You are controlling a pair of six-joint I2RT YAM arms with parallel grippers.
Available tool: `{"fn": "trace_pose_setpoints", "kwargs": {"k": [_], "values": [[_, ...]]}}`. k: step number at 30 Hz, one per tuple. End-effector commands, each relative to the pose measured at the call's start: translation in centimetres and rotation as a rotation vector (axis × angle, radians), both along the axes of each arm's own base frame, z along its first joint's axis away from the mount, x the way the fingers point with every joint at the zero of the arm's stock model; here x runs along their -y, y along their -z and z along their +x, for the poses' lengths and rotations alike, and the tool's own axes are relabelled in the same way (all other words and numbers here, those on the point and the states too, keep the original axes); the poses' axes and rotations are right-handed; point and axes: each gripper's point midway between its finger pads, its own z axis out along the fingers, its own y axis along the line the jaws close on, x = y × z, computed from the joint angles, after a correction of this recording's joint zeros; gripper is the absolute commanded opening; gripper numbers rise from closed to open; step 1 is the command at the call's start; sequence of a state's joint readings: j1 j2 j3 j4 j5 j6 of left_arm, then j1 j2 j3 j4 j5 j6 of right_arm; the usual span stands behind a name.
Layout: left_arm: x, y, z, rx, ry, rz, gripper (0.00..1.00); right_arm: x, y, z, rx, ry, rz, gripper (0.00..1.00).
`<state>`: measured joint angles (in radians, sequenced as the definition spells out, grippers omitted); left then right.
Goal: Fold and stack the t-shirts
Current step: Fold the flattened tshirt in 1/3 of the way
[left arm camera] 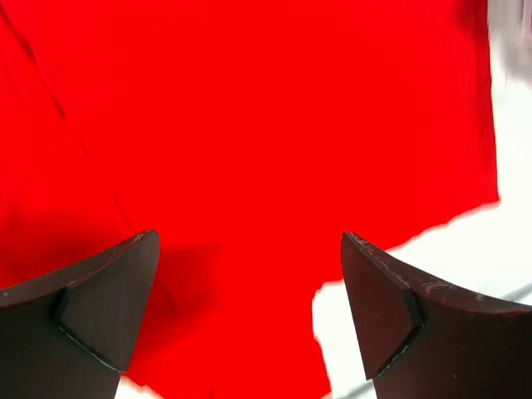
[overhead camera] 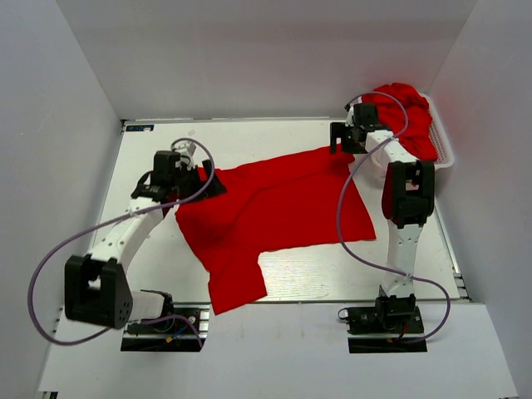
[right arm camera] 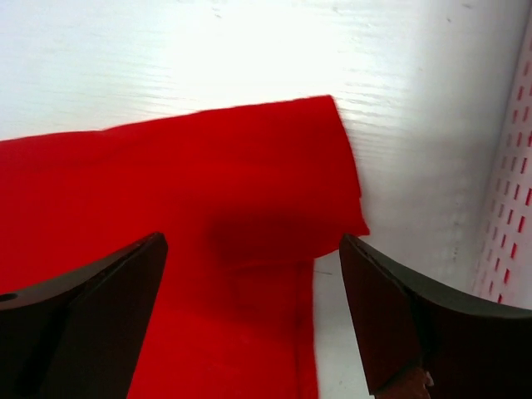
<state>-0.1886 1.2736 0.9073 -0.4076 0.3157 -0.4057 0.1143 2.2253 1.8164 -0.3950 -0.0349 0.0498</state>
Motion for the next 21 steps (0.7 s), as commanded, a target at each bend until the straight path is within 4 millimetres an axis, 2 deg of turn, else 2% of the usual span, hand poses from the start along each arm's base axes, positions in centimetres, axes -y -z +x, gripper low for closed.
{"fn": "trace_pose_setpoints", "kwargs": {"k": [1, 2, 3, 4, 5, 6, 7, 10, 11, 13, 14, 15, 16, 17, 18, 19, 20, 21], "values": [[-0.7, -1.0, 5.0, 0.074, -0.093, 0.023, 1.0, -1.8, -5.8, 0.6, 0.113, -0.071, 0.07, 0.9], [-0.6, -1.6, 6.4, 0.085, -0.102, 0.027, 1.0, -2.1, -5.9, 0.6, 0.116, -0.078, 0.076, 0.9], [-0.4, 0.6, 7.7, 0.038, -0.101, 0.039, 1.0, -2.5, -5.9, 0.6, 0.114, -0.093, 0.088, 0.9], [-0.4, 1.3, 8.6, 0.023, -0.109, 0.05, 1.0, -3.1, -5.8, 0.7, 0.112, -0.107, 0.095, 0.9], [-0.1, 0.6, 10.4, 0.046, -0.103, 0.053, 1.0, -3.4, -5.7, 0.8, 0.115, -0.116, 0.099, 0.9], [-0.1, 1.2, 11.5, 0.036, -0.112, 0.064, 1.0, -3.6, -5.3, 0.8, 0.109, -0.122, 0.098, 0.9], [-0.5, 2.8, 13.1, 0.002, -0.129, 0.08, 1.0, -4.2, -5.2, 0.9, 0.109, -0.139, 0.109, 0.9], [-1.0, 5.3, 14.4, -0.06, -0.155, 0.124, 1.0, -5.1, -4.8, 1.0, 0.109, -0.165, 0.131, 0.9], [-1.3, 6.3, 14.8, -0.087, -0.178, 0.14, 1.0, -5.4, -3.9, 1.0, 0.091, -0.175, 0.13, 0.9], [-2.7, 6.9, 15.2, -0.092, -0.238, 0.18, 0.96, -5.9, -3.5, 1.2, 0.09, -0.186, 0.139, 0.9], [-3.1, 7.8, 15.2, -0.097, -0.253, 0.199, 0.9, -6.1, -2.3, 1.2, 0.07, -0.189, 0.143, 0.9], [-3.8, 8.2, 15.5, -0.099, -0.271, 0.208, 0.86, -6.3, -1.8, 1.3, 0.068, -0.187, 0.148, 0.9], [-4.4, 8.9, 15.5, -0.107, -0.288, 0.219, 0.76, -6.5, -2.1, 1.6, 0.076, -0.188, 0.156, 0.9], [-4.4, 9.2, 15.9, -0.099, -0.289, 0.216, 0.59, -6.7, -0.6, 1.6, 0.048, -0.179, 0.162, 0.9], [-5.0, 9.9, 15.9, -0.115, -0.299, 0.22, 0.49, -6.9, -0.6, 1.9, 0.056, -0.18, 0.171, 0.9], [-5.3, 11.2, 16.1, -0.133, -0.301, 0.217, 0.4, -7.0, 0.2, 1.9, 0.038, -0.168, 0.181, 0.9], [-5.3, 12.1, 15.9, -0.153, -0.299, 0.222, 0.19, -6.9, 0.8, 1.9, 0.026, -0.162, 0.186, 0.9], [-5.7, 12.7, 16.1, -0.169, -0.307, 0.225, 0.08, -6.9, 1.3, 2.1, 0.025, -0.152, 0.193, 0.9]]}}
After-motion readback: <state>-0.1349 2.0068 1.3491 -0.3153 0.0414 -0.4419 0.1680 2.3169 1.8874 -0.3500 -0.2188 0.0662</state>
